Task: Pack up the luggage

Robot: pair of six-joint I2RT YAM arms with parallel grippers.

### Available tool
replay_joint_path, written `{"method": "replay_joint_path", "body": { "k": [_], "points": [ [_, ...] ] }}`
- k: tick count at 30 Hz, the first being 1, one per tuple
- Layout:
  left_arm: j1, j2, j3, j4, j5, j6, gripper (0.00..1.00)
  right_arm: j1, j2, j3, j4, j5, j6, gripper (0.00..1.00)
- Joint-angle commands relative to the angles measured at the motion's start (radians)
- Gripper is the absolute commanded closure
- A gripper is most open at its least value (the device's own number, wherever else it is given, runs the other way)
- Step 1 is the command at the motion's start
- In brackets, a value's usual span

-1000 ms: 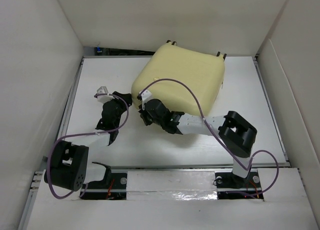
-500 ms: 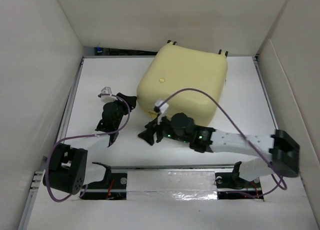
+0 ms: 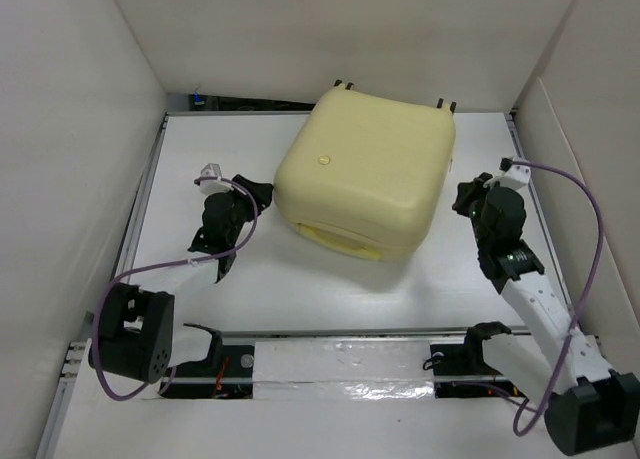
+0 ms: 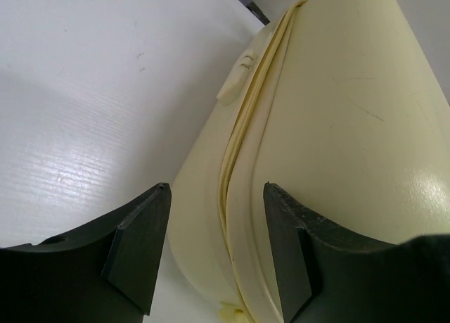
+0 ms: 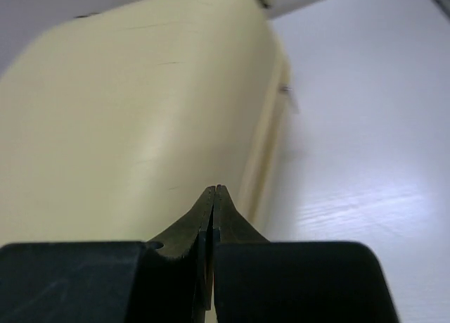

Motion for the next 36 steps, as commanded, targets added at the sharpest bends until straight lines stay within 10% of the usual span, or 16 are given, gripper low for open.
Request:
{"method": "replay_joint_path", "body": {
  "k": [1,20,36],
  "points": [
    [0.006,0.031,0.064,0.019,0.029,-0.024,0.47,-0.166,0.119,-0.017,0.004,-0.091,0.010,1.00],
    [0.046,0.477,0.393,-0.008,0.190,-0.047,0.46,-0.134,0.710,0.270,0.141,-0.354,-0.022,1.00],
    [-0.050,-0.067,-0.140,0.099,0.144,-0.045,0.47,-0.065,0.966,0.575,0.118,-0.547,-0.133,0.96]
  ]
}}
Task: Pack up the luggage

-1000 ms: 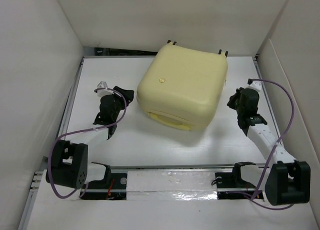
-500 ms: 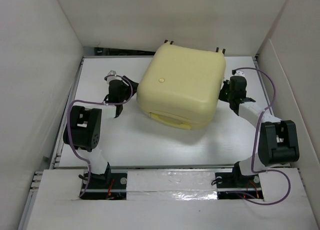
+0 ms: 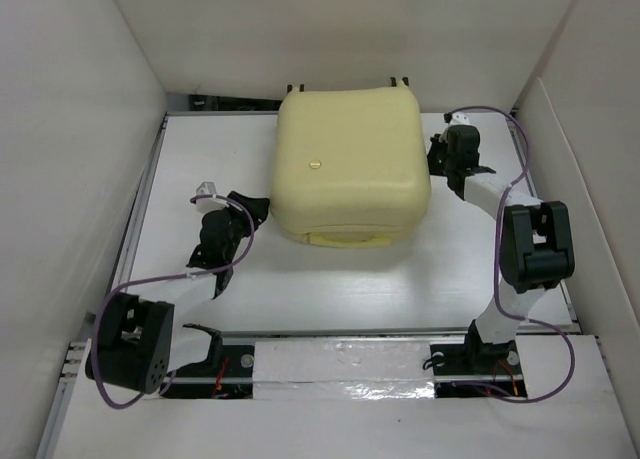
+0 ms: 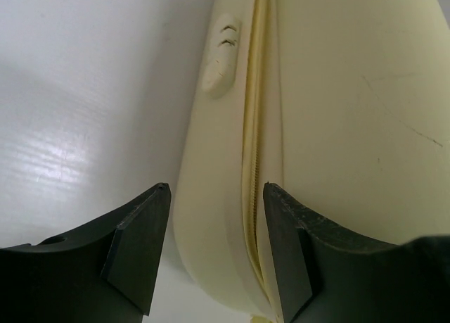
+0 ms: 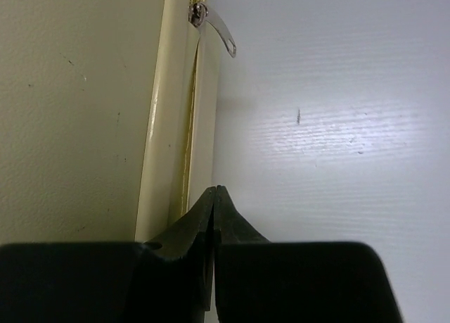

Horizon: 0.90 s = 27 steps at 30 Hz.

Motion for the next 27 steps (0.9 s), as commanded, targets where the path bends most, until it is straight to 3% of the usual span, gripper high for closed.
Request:
{"method": "replay_joint_path", "body": {
  "k": [1,6,9,18,25,27],
  "points": [
    [-0.065,-0.117,-0.087,0.001,0.151,0.040,0.47,0.117,0.024,0.109,0.022,-0.233,0.015,0.95],
    [-0.111,-0.193,-0.126,-0.027,0.205,0.054,0.47,0.117,0.070,0.209,-0.038,-0.300,-0.005,0.91],
    [-0.221,-0.165,-0.100,-0.028,0.182,0.057,0.47,0.117,0.085,0.224,-0.036,-0.331,0.000,0.86],
    [-0.658,-0.225,-0.062,-0.105,-0.137,-0.027,0.48,0.117,0.232,0.463,-0.259,-0.375,-0.089,0.72],
    [-0.863,-0.209,-0.043,-0.123,-0.278,-0.081,0.49,0.107,0.303,0.640,-0.360,-0.428,-0.103,0.60],
    [-0.863,-0.202,-0.022,-0.142,-0.301,-0.070,0.49,0.107,0.300,0.649,-0.365,-0.426,-0.101,0.55]
  ]
}}
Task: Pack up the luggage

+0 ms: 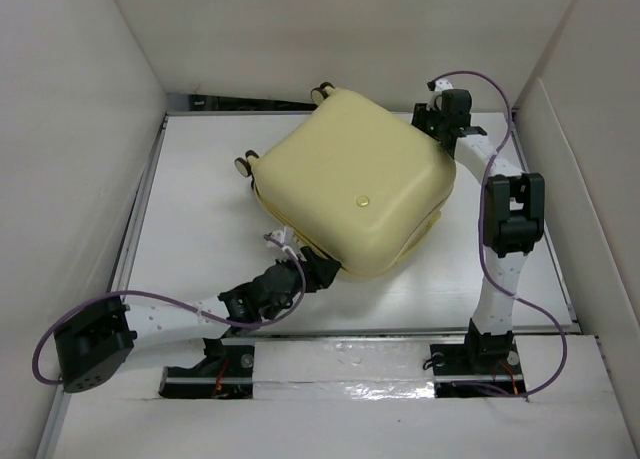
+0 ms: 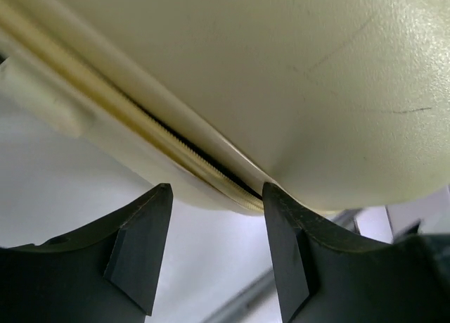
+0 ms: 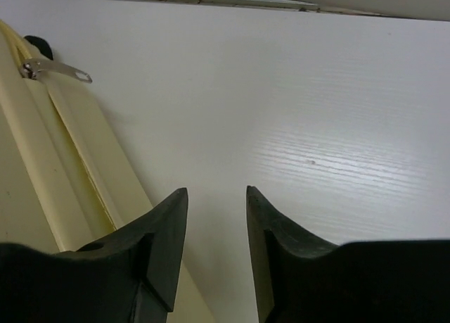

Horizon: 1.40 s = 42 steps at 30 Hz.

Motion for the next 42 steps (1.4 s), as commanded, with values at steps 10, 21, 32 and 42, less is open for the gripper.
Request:
{"method": "replay_joint_path", "body": {
  "k": [10,21,32,42],
  "points": [
    [0.199,-0.163,0.135,-0.182,0.113,0.092,0.43,0.072,-0.121,0.048,-0.102,-0.254,0.127,0.33],
    [0.366,-0.138,0.132,-0.151,0.260,0.102,0.42,-0.014,-0.657,-0.434,0.210,-0.315,0.211,0.24],
    [0.397,-0.256,0.101,-0.208,0.291,0.132,0.49,0.111,-1.662,-1.435,0.350,-0.197,0.352,1.00],
    [0.421,-0.446,0.101,-0.453,0.178,0.138,0.66,0.152,-1.933,-1.577,0.020,-0.129,0.399,0.67]
  ]
}}
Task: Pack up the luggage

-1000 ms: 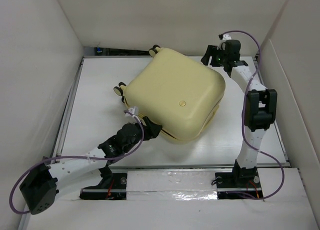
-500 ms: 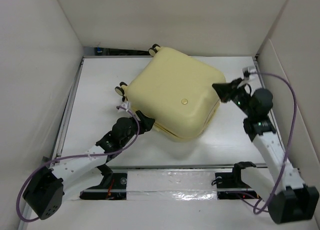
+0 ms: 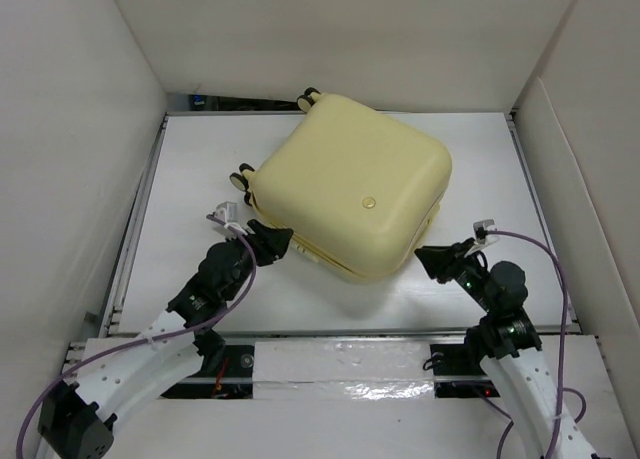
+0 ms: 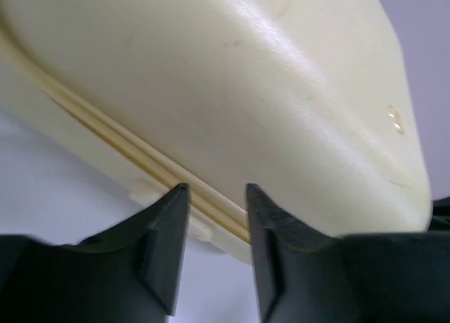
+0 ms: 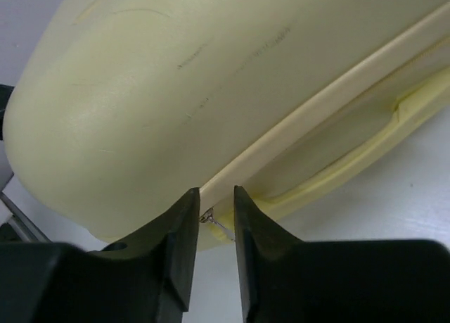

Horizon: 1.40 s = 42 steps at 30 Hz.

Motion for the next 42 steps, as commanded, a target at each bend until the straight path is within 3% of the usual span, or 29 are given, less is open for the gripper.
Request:
{"method": "replay_joint_path", "body": {
  "k": [1,2,5,9,13,17,26,36,40,42],
  "points": [
    [0.044,-0.043,0.044,-0.060,-0.109,-0.008,0.59,0.009,0.030,-0.026,-0.074,0.012,0.013,0.63],
    [0.060,-0.045,0.053,-0.031,-0.126,-0.027,0.41,0.019,0.065,-0.033,-0.064,0.004,0.017,0.59],
    [0.126,0.042,0.125,0.043,-0.204,-0.057,0.16,0.029,0.128,-0.043,-0.009,0.017,0.008,0.54],
    [0.272,0.208,0.254,0.049,-0.187,-0.088,0.03,0.040,0.159,-0.033,0.018,0.020,-0.016,0.54],
    [0.476,0.280,0.268,0.097,-0.049,-0.145,0.02,0.051,0.146,-0.052,0.033,-0.002,-0.016,0.53],
    [0.582,0.370,0.236,0.158,0.104,-0.186,0.01,0.051,0.139,-0.066,0.079,-0.023,-0.024,0.51],
    [0.610,0.588,0.320,0.263,0.313,-0.228,0.01,0.051,0.153,-0.072,0.105,-0.063,-0.030,0.45],
    [0.610,0.779,0.317,0.494,0.345,-0.349,0.01,0.060,0.151,-0.077,0.111,-0.083,-0.032,0.45],
    [0.610,0.819,0.291,0.644,0.327,-0.396,0.08,0.060,0.146,-0.077,0.113,-0.085,-0.033,0.45],
    [0.610,0.823,0.267,0.695,0.298,-0.412,0.18,0.060,0.148,-0.077,0.113,-0.086,-0.033,0.45]
  ]
}}
